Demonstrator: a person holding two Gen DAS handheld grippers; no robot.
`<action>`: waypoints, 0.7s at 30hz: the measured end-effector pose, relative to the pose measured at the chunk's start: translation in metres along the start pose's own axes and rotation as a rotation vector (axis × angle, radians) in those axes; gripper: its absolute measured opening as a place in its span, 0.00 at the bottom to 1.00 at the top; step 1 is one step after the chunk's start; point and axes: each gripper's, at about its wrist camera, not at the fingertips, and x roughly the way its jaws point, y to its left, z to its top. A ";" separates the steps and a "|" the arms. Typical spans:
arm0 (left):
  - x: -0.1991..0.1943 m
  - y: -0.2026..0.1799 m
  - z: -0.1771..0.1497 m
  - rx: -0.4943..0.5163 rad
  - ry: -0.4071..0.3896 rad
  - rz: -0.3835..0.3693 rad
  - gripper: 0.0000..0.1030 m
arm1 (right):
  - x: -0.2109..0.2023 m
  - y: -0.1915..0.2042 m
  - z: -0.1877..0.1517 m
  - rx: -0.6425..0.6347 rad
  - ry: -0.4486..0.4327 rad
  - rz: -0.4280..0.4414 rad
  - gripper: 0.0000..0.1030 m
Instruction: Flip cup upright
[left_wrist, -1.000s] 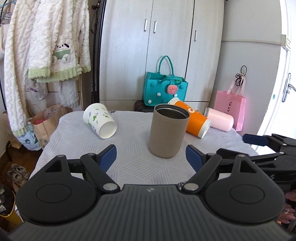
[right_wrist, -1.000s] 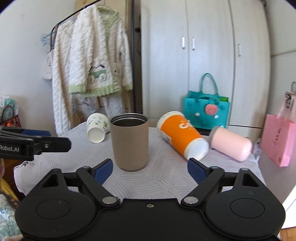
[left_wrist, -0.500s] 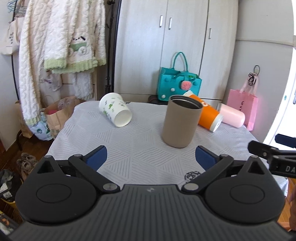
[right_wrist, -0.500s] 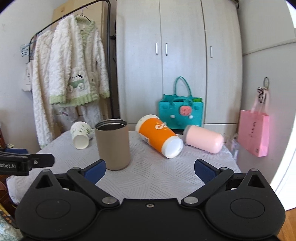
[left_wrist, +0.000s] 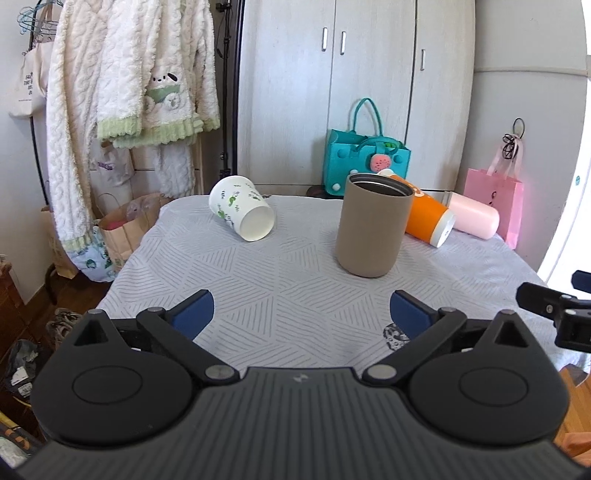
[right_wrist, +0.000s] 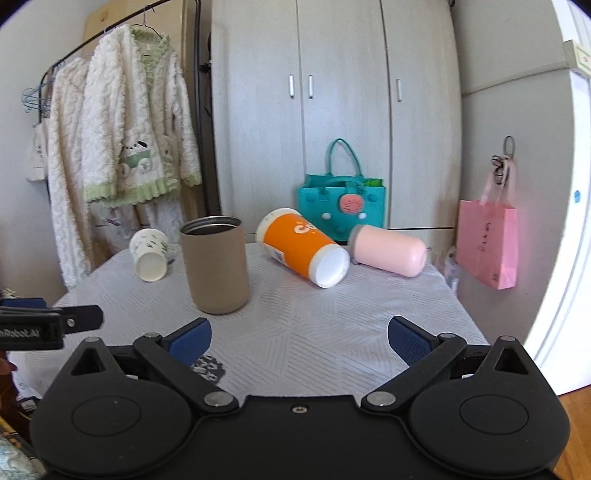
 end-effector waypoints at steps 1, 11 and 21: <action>0.000 0.000 0.000 -0.001 0.000 0.004 1.00 | -0.001 0.000 -0.001 0.002 -0.001 -0.004 1.00; 0.000 -0.004 -0.014 0.023 -0.025 0.026 1.00 | -0.004 0.005 -0.010 -0.020 -0.022 -0.021 1.00; -0.012 -0.008 -0.014 0.066 -0.045 0.045 1.00 | -0.020 0.017 -0.014 -0.061 -0.088 -0.045 1.00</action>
